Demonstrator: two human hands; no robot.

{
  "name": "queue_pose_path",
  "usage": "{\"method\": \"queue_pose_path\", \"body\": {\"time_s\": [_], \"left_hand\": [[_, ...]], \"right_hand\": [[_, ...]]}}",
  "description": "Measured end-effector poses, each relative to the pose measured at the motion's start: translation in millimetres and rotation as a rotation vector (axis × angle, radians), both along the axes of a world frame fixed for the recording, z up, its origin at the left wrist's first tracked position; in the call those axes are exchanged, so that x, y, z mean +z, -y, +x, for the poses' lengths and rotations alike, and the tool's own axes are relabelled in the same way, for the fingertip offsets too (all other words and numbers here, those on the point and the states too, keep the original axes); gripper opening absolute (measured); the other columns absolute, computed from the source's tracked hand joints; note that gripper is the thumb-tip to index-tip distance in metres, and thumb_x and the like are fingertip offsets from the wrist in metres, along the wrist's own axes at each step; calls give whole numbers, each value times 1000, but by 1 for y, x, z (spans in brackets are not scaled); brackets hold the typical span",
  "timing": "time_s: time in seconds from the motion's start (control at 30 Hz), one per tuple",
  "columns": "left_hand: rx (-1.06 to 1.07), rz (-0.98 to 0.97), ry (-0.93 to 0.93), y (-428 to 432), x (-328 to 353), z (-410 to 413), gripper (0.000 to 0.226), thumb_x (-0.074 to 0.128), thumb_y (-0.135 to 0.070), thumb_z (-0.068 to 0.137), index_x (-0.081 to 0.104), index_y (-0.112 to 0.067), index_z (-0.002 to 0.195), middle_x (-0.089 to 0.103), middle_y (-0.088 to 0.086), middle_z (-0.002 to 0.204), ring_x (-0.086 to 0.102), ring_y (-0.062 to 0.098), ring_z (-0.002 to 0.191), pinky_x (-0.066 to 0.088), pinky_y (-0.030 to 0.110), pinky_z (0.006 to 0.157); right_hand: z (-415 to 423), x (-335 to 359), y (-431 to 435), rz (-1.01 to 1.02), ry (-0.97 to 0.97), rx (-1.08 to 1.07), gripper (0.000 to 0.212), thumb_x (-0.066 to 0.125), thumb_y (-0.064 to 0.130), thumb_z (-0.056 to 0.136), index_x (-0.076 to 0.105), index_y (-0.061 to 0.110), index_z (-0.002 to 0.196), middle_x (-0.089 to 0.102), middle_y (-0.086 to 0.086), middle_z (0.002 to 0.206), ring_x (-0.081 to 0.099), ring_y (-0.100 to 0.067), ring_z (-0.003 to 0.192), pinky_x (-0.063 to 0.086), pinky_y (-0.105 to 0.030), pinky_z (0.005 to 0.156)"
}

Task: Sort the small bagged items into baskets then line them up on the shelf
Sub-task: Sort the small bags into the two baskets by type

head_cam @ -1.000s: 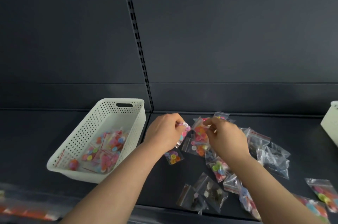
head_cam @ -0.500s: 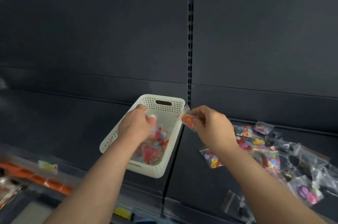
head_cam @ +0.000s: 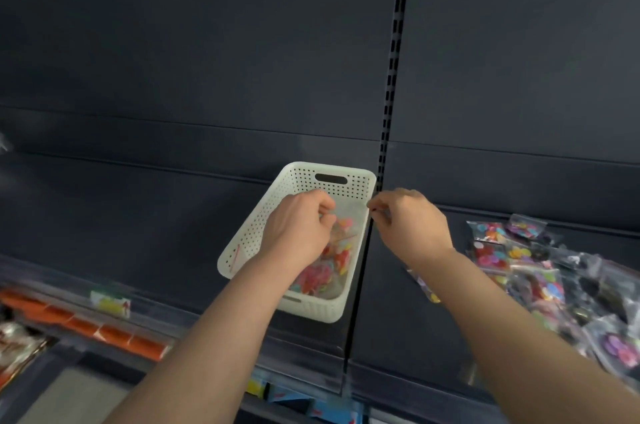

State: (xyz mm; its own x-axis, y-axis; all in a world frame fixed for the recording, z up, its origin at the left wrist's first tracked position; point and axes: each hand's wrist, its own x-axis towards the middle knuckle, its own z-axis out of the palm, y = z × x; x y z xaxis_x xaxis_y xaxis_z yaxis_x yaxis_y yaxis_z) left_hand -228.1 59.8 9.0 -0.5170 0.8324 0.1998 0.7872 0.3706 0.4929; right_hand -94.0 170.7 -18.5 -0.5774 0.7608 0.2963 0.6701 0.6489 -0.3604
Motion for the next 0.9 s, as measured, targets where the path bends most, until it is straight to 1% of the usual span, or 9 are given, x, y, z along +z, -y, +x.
{"method": "queue_pose_path", "body": {"time_s": [0.13,0.2,0.33,0.47,0.53,0.63,0.77,0.83,0.9], "left_hand": [[-114,56,-21,-25,8,36,19,60,-20,92,68,-27,108,70,-13,103,62,9,100,51,31,89],[-200,36,-12,-38,9,60,17,61,-19,92,68,-27,106,70,-12,98,62,11,97,50,30,85],[-413,-252,10,-49,-1,109,9,69,-29,85,68,-29,94,68,-15,89,64,9,90,53,31,81],[-658,-622,109,-49,-17,151,32,83,-43,71,67,-29,95,64,-14,92,61,7,85,55,32,79],[-711,-687,129,-48,-27,166,38,86,-44,66,65,-29,95,62,-14,93,60,7,86,54,30,76],[-669,-652,111,-51,-37,178,40,86,-43,66,64,-31,97,59,-14,96,59,9,89,52,32,79],[-514,-501,26,-57,-39,185,32,76,-42,80,65,-29,107,63,-10,105,59,12,94,51,32,81],[-437,-424,-40,-57,-40,185,24,69,-41,87,64,-28,107,63,-9,108,58,13,96,51,34,82],[-408,-417,-27,-55,-39,183,25,66,-42,89,64,-28,109,62,-9,110,57,12,98,50,33,83]], "right_hand": [[54,-6,-5,25,72,-102,24,52,19,93,68,28,108,67,5,109,56,-21,106,46,-32,78],[85,-8,-6,18,81,-170,24,53,19,91,69,29,107,68,6,110,57,-21,108,46,-31,79],[147,-14,-3,-21,137,-298,25,53,23,91,68,34,108,66,5,110,57,-21,107,45,-31,78],[195,-24,3,-64,133,-352,22,54,25,92,68,34,106,67,7,107,60,-18,99,46,-29,73],[213,-28,6,-80,128,-362,21,55,25,92,68,35,104,67,8,105,60,-17,97,46,-28,70],[231,-32,9,-113,93,-339,22,57,23,90,69,35,104,68,10,103,61,-14,96,48,-28,72],[237,-37,19,-158,68,-231,15,62,29,87,70,35,99,67,11,97,62,-13,89,51,-28,72],[235,-39,23,-141,68,-167,10,65,34,85,71,33,93,65,11,90,60,-13,87,48,-27,67],[231,-38,26,-84,96,-119,10,68,39,82,72,32,88,64,9,88,58,-15,91,43,-26,68]]}}
